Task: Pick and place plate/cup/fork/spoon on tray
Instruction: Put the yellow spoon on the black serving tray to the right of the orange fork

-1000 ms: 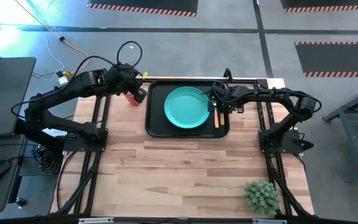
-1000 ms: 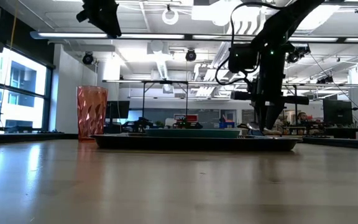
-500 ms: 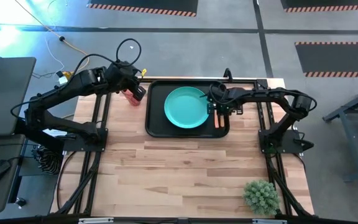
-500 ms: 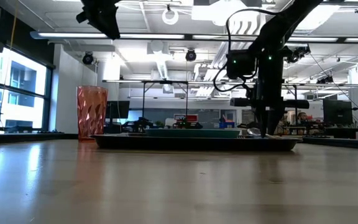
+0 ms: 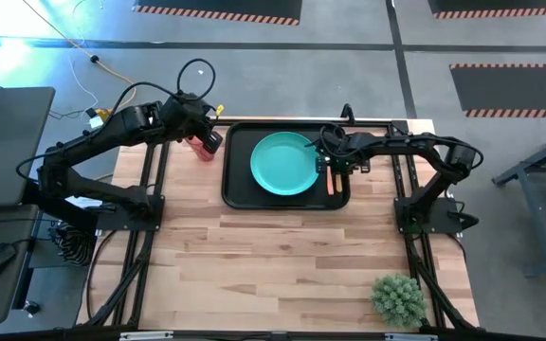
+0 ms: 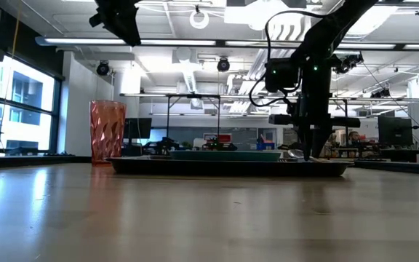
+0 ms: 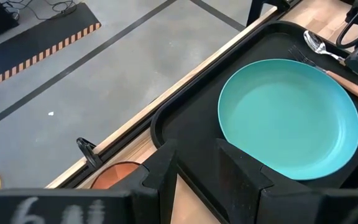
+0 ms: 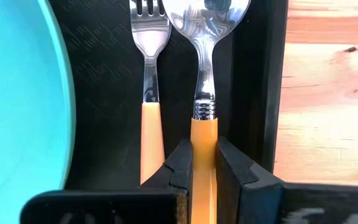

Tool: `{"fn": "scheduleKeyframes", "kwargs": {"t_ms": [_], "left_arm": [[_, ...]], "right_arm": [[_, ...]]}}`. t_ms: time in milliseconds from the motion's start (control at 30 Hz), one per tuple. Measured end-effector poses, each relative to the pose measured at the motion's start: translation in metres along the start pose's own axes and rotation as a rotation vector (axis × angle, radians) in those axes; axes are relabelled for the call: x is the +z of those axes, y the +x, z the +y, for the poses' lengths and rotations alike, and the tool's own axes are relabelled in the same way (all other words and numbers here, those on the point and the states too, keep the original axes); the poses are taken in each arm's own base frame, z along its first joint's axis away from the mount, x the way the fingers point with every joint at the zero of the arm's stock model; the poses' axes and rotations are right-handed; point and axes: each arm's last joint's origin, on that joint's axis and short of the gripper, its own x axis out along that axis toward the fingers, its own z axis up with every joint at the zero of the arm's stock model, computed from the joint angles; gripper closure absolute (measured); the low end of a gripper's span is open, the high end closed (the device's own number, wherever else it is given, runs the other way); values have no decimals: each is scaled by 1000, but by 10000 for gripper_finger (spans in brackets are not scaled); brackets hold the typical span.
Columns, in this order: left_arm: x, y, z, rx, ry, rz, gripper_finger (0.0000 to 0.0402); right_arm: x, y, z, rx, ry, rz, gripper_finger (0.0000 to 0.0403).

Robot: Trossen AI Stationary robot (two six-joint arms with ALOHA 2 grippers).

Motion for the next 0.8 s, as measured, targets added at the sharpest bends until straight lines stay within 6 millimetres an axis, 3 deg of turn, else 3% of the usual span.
{"fn": "scheduleKeyframes", "kwargs": {"t_ms": [800], "left_arm": [[0,0,0,-2,-1,1,303]], "right_arm": [[1,11,1,-20,-9,32,382]]}}
